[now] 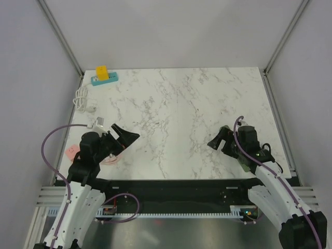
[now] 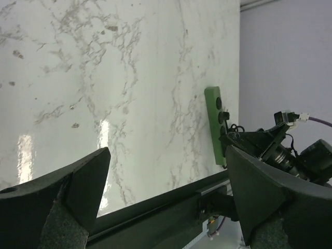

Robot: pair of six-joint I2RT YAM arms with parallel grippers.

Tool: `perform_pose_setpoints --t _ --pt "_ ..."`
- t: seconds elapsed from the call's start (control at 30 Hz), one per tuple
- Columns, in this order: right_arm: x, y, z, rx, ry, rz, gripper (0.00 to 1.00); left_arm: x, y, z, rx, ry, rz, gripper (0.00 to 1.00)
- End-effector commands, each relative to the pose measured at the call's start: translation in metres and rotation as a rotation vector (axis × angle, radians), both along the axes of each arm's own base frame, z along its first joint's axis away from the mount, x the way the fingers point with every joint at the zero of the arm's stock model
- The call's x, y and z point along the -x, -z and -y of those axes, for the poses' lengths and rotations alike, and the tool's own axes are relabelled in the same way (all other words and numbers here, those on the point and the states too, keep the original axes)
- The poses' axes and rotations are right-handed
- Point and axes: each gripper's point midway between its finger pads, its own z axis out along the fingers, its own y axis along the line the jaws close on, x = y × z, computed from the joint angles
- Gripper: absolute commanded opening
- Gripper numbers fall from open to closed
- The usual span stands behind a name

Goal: Pull the plug off the socket

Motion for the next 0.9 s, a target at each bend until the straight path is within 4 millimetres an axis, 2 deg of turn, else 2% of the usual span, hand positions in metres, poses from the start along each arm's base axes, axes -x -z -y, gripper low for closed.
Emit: perform_pose_setpoints --t 0.0,0.03,0.13,0.2,0.23,0.27,0.3,0.33,0.37,0.4,0.43,0.47,0.6,0.73,0.77,0.83,0.87 --pt "-0.004 0.000 0.011 0.097 0.000 -0.031 0.98 0.008 -0.003 -0.005 -0.101 0.047 -0.005 1.00" --pt "-0.007 -0.001 0.010 0.106 -0.024 -0.028 0.98 0.005 -0.007 -0.007 -0.109 0.032 -0.001 1.00" --pt "-0.009 -0.014 -0.008 0.066 -0.156 0.032 0.98 -0.002 0.000 -0.026 -0.185 -0.068 -0.047 1.00" --pt "-0.013 -0.025 -0.019 0.026 -0.213 0.083 0.98 -0.006 0.008 -0.051 -0.296 -0.176 -0.158 1.00" --pt "-0.015 -0.028 -0.022 0.018 -0.227 0.093 0.98 -0.008 -0.002 -0.059 -0.324 -0.212 -0.187 1.00" --pt "-0.017 -0.030 -0.025 0.008 -0.238 0.101 0.98 -0.007 0.014 -0.077 -0.418 -0.279 -0.300 1.00" --pt "-0.022 -0.037 -0.028 -0.001 -0.250 0.121 0.98 -0.010 0.015 -0.084 -0.451 -0.303 -0.339 1.00" --pt "-0.023 -0.035 -0.032 -0.012 -0.269 0.106 0.98 -0.016 0.005 -0.089 -0.471 -0.320 -0.338 1.00" --pt "-0.024 -0.035 -0.035 -0.014 -0.289 0.107 0.98 -0.022 0.012 -0.095 -0.518 -0.338 -0.387 1.00" --pt "-0.027 -0.035 -0.039 -0.013 -0.304 0.097 0.98 -0.019 0.015 -0.101 -0.539 -0.357 -0.433 1.00" --pt "-0.026 -0.034 -0.044 -0.009 -0.329 0.092 0.98 -0.024 0.008 -0.106 -0.544 -0.384 -0.439 1.00" --pt "-0.026 -0.033 -0.049 0.001 -0.353 0.089 0.98 -0.024 0.010 -0.113 -0.561 -0.423 -0.472 1.00" --pt "-0.026 -0.026 -0.067 0.035 -0.416 0.060 0.98 -0.016 0.024 -0.150 -0.613 -0.591 -0.664 1.00" --pt "-0.021 -0.023 -0.083 0.040 -0.473 0.049 0.98 -0.011 0.032 -0.182 -0.615 -0.698 -0.770 1.00" --pt "-0.020 -0.024 -0.086 0.035 -0.490 0.047 0.98 -0.010 0.034 -0.197 -0.615 -0.756 -0.807 1.00" --pt "-0.019 -0.024 -0.089 0.033 -0.513 0.049 0.98 -0.005 0.037 -0.213 -0.604 -0.826 -0.852 1.00" --pt "-0.017 -0.024 -0.091 0.030 -0.526 0.050 0.98 0.002 0.040 -0.229 -0.572 -0.902 -0.894 1.00"
